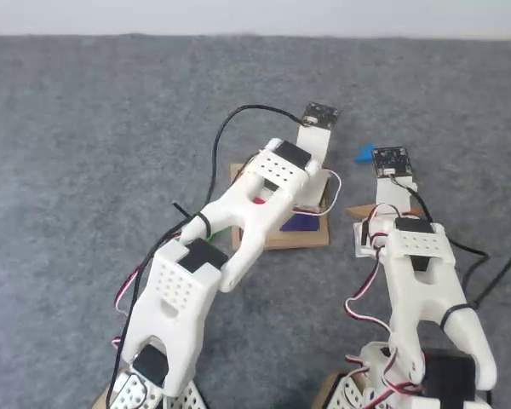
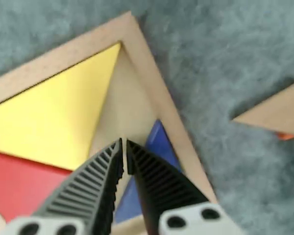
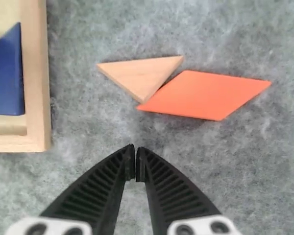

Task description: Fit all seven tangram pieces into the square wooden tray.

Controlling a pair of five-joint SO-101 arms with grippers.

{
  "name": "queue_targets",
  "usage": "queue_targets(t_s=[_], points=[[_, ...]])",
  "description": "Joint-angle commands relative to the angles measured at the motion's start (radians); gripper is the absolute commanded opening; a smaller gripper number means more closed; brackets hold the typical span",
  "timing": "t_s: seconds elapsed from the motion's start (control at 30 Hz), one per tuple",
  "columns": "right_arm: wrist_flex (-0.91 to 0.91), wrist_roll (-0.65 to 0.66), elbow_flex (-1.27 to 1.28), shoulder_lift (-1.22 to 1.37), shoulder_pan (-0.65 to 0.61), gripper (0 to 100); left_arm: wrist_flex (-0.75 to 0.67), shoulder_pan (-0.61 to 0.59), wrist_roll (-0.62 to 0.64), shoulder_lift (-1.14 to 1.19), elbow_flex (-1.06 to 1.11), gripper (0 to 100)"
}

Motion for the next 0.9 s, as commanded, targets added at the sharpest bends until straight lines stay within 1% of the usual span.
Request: queue_targets(t_s=[0.0, 0.07, 0.23, 0.5, 0.6, 0.67, 0.87], points=[[-0.021, -0.005, -0.064, -0.039, -0.007, 2.0, 0.095, 0.021, -0.012, -0.012, -0.008, 1], [-0.021, -0.005, -0.064, -0.039, -0.007, 2.0, 0.126, 0.046, -0.015, -0.021, -0.002, 1], [-0.021, -0.005, -0.064, -0.039, -0.007, 2.0, 0.127, 0.089, -0.015, -0.08, 0.059, 1], [-0.021, -0.005, -0.064, -0.039, -0.01, 2.0, 0.003, 0.084, -0.017, -0.301, 0.302, 1], [-0.021, -0.005, -0.068, -0.039, -0.007, 2.0, -0.049, 0.034, -0.015, -0.446, 0.395, 1], [-0.021, -0.005, -0.068, -0.039, -0.007, 2.0, -0.098, -0.023, -0.014, -0.568, 0.486, 1], [-0.039, -0.005, -0.064, -0.039, -0.015, 2.0, -0.284, -0.275, -0.014, -0.965, 0.871, 1]])
